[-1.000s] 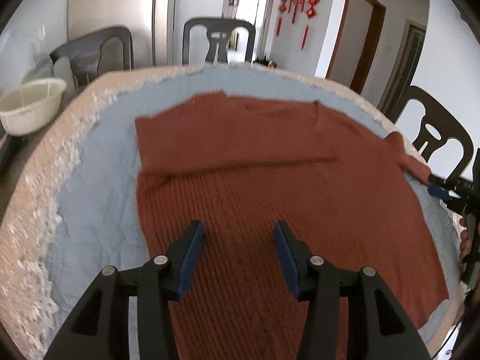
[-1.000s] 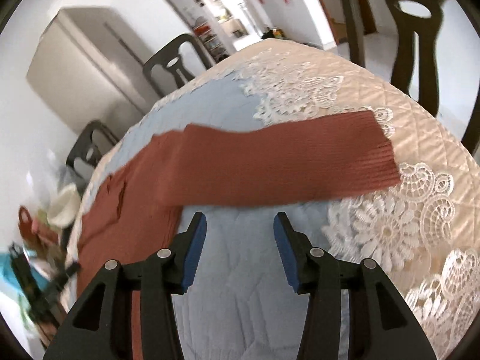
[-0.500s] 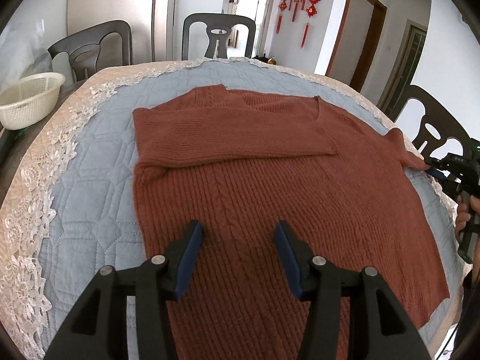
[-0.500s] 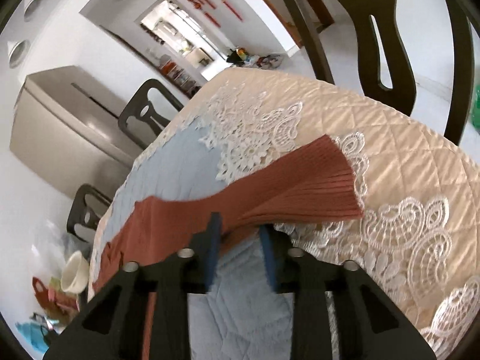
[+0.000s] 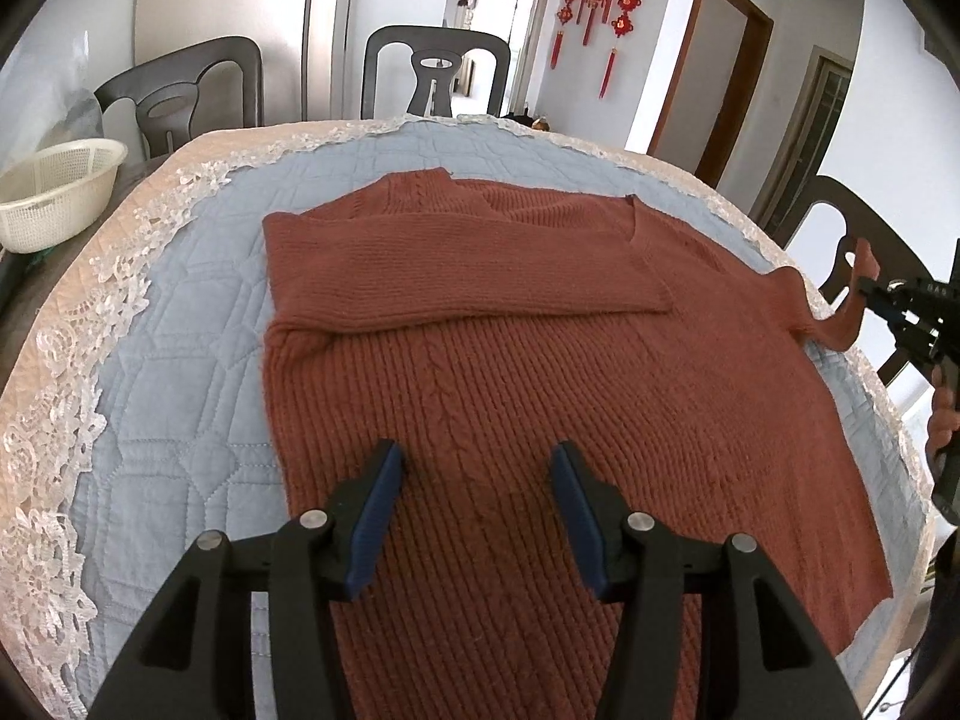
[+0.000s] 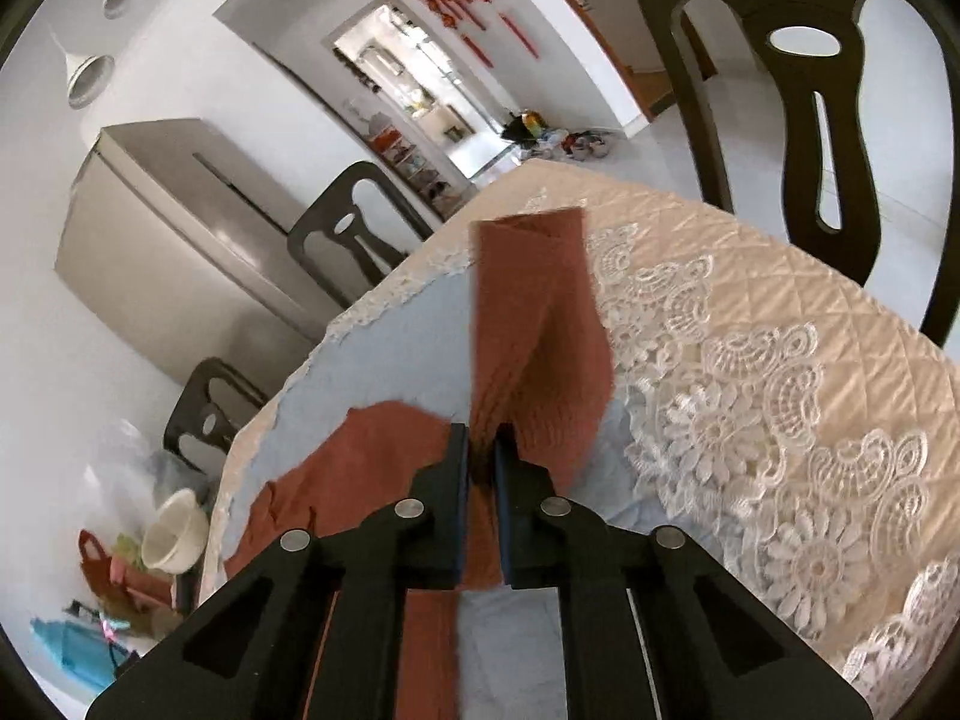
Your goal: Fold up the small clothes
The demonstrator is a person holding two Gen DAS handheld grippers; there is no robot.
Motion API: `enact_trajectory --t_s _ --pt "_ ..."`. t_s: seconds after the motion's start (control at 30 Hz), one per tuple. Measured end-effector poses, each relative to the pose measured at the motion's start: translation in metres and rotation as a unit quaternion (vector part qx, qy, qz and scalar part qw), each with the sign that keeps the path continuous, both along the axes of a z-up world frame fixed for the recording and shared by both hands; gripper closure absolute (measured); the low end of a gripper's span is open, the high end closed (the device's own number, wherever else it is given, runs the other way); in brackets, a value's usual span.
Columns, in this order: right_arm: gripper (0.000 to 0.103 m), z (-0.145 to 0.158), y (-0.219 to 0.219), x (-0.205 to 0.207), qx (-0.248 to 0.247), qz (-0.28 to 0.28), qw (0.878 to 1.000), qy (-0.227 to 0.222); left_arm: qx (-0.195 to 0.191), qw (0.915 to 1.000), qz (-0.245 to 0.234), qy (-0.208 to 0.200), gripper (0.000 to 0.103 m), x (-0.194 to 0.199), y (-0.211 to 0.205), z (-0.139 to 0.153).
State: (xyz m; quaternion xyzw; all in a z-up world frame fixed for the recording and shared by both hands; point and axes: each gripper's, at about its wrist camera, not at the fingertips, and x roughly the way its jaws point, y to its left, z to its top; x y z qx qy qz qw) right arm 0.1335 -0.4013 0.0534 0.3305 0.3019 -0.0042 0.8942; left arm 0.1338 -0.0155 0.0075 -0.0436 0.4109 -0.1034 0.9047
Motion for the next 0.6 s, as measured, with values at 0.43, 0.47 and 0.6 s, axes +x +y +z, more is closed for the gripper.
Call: enact_trajectory --t_s 0.43,0.47,0.6 --pt "0.052 -0.034 -0.021 -0.010 0.016 -0.062 0.996 0.059 0.000 1.0000 -0.002 0.000 0.045 -0.001 -0.002 0.000" --pt "0.052 -0.037 -0.024 -0.013 0.030 -0.062 0.996 0.058 0.001 1.0000 -0.003 -0.001 0.045 -0.001 -0.002 0.000" --pt "0.052 -0.044 -0.033 -0.026 0.108 -0.078 0.990 0.042 -0.003 1.0000 -0.003 -0.001 0.045 0.000 -0.001 0.000"
